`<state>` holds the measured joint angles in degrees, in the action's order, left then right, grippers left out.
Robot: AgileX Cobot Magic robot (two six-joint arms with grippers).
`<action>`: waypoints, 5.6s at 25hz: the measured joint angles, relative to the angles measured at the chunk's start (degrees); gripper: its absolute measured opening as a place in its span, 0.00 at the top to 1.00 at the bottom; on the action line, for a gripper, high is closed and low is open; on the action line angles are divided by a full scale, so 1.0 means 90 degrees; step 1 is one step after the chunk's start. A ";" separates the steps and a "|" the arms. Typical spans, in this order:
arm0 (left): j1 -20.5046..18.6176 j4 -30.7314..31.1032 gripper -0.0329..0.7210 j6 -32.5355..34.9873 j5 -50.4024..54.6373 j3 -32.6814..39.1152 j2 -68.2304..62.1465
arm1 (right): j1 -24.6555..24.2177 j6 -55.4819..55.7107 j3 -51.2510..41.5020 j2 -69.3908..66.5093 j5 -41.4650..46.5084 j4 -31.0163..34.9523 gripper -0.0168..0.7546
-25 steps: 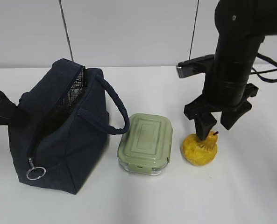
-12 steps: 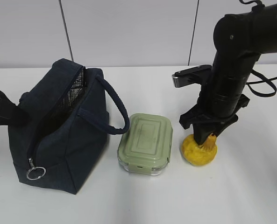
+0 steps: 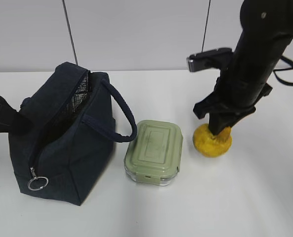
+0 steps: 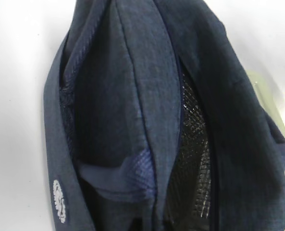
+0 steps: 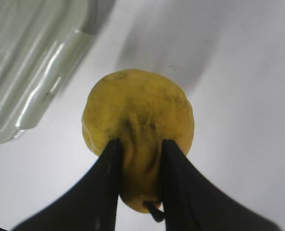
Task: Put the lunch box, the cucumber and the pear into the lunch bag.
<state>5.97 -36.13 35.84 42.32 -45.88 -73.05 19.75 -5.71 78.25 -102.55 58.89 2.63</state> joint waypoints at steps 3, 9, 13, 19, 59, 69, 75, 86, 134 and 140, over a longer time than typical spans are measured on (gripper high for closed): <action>0.0000 0.0000 0.95 0.0000 0.0000 0.0000 0.0000 | 0.0000 -0.0299 0.0333 0.0526 0.0000 0.0508 0.74; 0.0000 0.0005 0.95 0.0000 0.0000 0.0000 0.0000 | 0.0338 -0.2006 0.1299 0.0749 -0.0244 0.3051 0.74; 0.0000 0.0005 0.95 0.0000 0.0000 0.0000 0.0000 | 0.1108 -0.2494 0.1872 0.0525 -0.0754 0.3476 0.74; 0.0000 0.0007 0.95 0.0000 0.0000 0.0000 0.0000 | 0.1663 -0.2584 0.2516 -0.0534 -0.0871 0.3484 0.74; 0.0000 0.0014 0.95 0.0001 0.0073 0.0000 0.0000 | -0.1736 -0.6026 -0.2656 -0.0905 -0.0938 0.9269 0.22; 0.0000 0.0014 0.95 0.0001 0.0073 0.0000 0.0000 | -0.1736 -0.6599 -0.2656 -0.1840 -0.0506 0.9968 0.20; 0.0000 0.0014 0.95 0.0001 0.0073 0.0000 0.0000 | -0.1684 -0.6910 -0.2656 -0.1908 -0.0452 1.0397 0.21; 0.0000 0.0014 0.95 0.0001 0.0040 0.0000 0.0000 | -0.1661 -0.7358 -0.2656 -0.1999 -0.0452 1.0546 0.21; 0.0000 0.0037 0.95 0.0001 0.0037 0.0000 0.0000 | 0.0770 -0.5399 0.0169 0.0007 -0.2644 0.9167 0.54; 0.0000 0.0032 0.95 0.0001 0.0037 0.0000 0.0000 | 0.0887 -0.4605 0.0180 -0.0565 -0.2855 0.8150 0.54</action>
<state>5.97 -35.84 35.85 42.66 -45.88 -73.05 27.74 -47.15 79.87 -107.64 33.19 75.98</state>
